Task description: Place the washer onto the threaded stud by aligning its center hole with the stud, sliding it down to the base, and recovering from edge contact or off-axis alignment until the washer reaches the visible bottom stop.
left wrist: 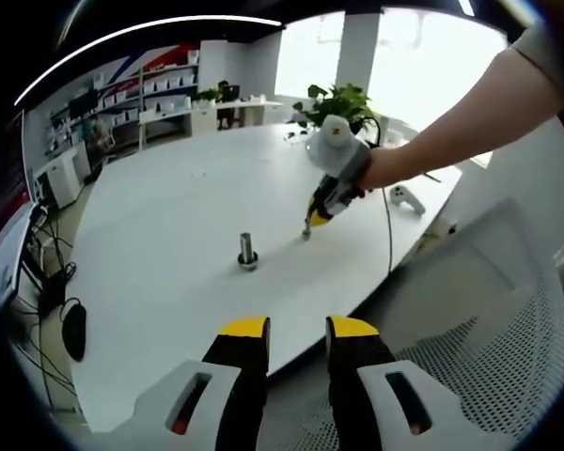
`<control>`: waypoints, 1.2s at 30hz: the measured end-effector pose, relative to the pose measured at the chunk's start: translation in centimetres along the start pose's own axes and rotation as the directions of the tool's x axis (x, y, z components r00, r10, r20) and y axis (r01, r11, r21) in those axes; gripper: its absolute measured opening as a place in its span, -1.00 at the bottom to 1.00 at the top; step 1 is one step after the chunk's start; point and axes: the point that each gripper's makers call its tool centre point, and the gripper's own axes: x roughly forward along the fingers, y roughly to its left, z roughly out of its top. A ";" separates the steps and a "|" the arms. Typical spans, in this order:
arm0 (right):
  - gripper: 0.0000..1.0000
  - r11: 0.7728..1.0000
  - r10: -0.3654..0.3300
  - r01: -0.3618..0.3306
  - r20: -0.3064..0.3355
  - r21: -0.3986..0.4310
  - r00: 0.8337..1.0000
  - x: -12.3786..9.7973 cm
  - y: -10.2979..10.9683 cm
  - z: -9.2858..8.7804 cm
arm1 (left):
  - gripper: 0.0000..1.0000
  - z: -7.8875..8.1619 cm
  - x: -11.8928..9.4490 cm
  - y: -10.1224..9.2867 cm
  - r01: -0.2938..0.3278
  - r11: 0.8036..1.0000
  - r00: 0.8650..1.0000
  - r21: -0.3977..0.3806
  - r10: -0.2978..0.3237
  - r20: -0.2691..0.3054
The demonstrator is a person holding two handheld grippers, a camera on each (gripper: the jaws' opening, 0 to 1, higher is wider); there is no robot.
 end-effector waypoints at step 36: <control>-0.55 0.996 0.014 -0.020 0.067 0.092 0.998 -1.5 1.3 -0.8 | -0.57 -0.4 0.1 0.0 -0.006 1.000 1.000 -0.003 0.006 -0.023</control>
